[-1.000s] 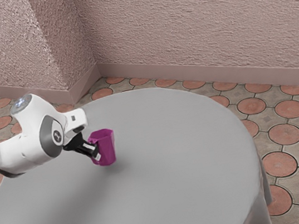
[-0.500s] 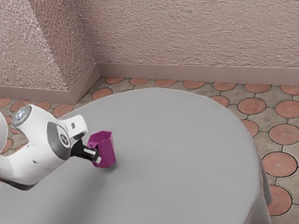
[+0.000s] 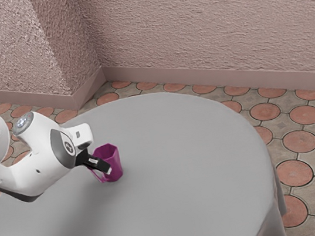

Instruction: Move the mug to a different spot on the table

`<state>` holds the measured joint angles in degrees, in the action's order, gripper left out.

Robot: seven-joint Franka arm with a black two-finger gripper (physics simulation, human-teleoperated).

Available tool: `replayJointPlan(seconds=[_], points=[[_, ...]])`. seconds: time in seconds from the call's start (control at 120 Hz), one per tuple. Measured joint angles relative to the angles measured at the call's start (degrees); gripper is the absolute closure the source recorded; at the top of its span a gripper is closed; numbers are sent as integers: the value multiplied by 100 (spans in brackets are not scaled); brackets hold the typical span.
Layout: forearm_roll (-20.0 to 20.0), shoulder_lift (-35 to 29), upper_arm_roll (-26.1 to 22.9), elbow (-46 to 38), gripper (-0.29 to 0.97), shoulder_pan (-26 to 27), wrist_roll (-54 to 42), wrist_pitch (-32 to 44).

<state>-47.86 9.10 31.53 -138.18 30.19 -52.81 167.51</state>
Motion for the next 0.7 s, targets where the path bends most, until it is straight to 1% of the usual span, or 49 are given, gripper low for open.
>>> replayJointPlan(seconds=[0.117, 0.183, 0.317, 0.417, 0.467, 0.492, 0.508, 0.533, 0.608, 0.658, 0.7], points=[[-5, -30, 7, 0, 6, 1, -74, -34], [-7, -191, 22, -14, 4, 5, -116, -116], [-5, -347, 169, -39, 2, -8, -194, -346], [27, -635, 306, -158, 1, 3, -257, -628], [118, -762, 336, -210, 1, -30, -277, -762], [268, -830, 351, -224, 1, -46, -260, -844], [448, -888, 381, -223, 1, -38, -229, -913], [801, -977, 454, -191, 1, -2, -157, -1037], [2034, -1240, 666, 121, 1, 78, 193, -1610], [2730, -1314, 732, 482, 0, 25, 475, -2117], [3210, -1336, 746, 869, 0, -31, 730, -2609]])
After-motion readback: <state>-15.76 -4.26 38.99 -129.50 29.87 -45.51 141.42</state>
